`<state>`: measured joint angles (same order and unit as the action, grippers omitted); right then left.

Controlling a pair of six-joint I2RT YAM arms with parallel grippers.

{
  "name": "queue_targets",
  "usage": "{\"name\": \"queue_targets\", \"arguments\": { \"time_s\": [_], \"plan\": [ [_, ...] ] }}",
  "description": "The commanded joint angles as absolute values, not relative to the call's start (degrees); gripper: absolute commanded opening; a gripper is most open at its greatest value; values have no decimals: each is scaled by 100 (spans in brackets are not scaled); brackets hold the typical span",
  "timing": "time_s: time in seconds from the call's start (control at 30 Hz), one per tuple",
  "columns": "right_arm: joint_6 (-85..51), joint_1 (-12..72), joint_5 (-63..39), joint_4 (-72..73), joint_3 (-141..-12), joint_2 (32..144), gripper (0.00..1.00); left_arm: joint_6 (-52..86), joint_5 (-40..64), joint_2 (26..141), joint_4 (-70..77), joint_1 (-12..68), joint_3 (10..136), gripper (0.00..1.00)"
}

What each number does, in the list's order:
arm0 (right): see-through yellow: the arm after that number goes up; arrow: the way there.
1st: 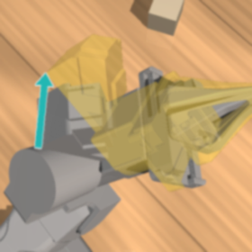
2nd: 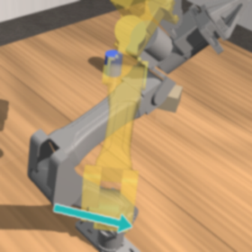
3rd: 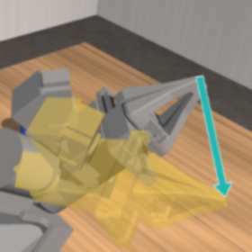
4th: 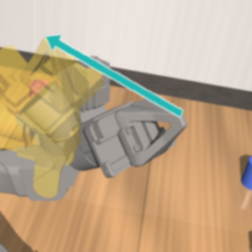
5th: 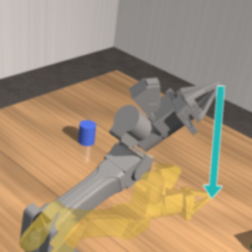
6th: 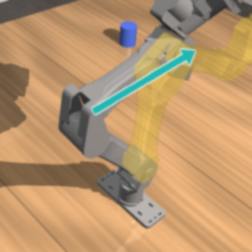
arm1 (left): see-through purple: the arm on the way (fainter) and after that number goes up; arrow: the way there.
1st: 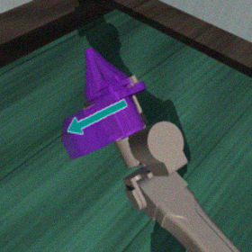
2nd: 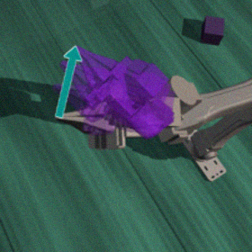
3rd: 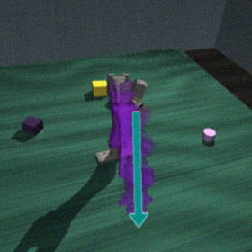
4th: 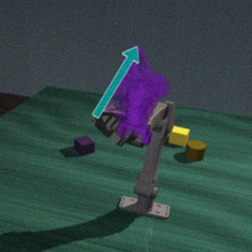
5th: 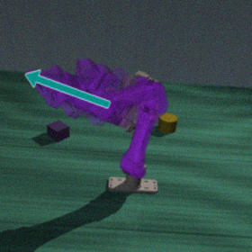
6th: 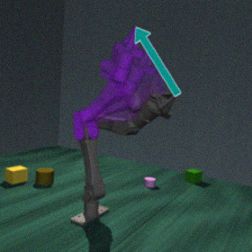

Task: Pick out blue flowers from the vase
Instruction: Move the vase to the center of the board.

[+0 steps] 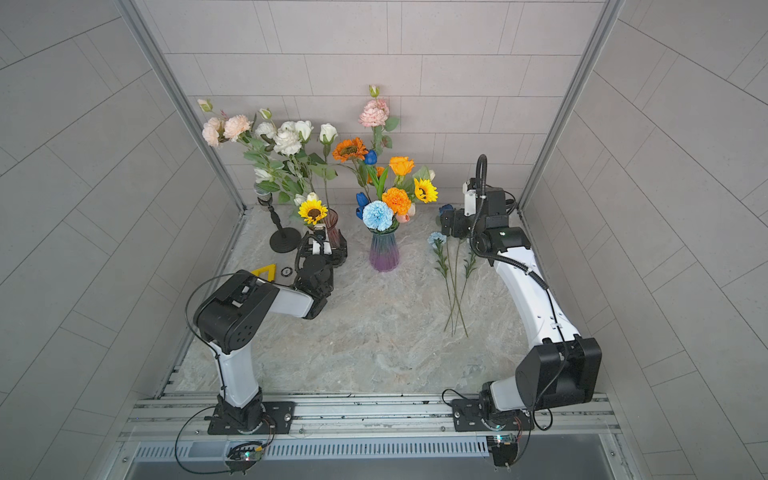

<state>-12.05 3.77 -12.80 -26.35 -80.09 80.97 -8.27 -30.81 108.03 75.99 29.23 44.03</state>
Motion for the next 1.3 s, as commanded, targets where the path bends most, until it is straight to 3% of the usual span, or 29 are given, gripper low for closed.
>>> {"name": "queue_targets", "arguments": {
  "time_s": [0.0,0.27,0.5,1.27],
  "plan": [
    [-1204,355,-1250,-2623,-7979,7918,97,-1059,-3043,10371,7563,3101,4286,100],
    [-1207,275,-1297,-2627,-7974,7884,97,-1063,-3308,9707,7379,3739,3751,100],
    [-1230,250,-1319,-2602,-7941,7875,97,-1024,-3399,9785,7374,4160,3764,100],
    [-1248,152,-1418,-2575,-7910,7805,98,-110,-2455,10649,6907,4403,4942,100]
  ]
}}
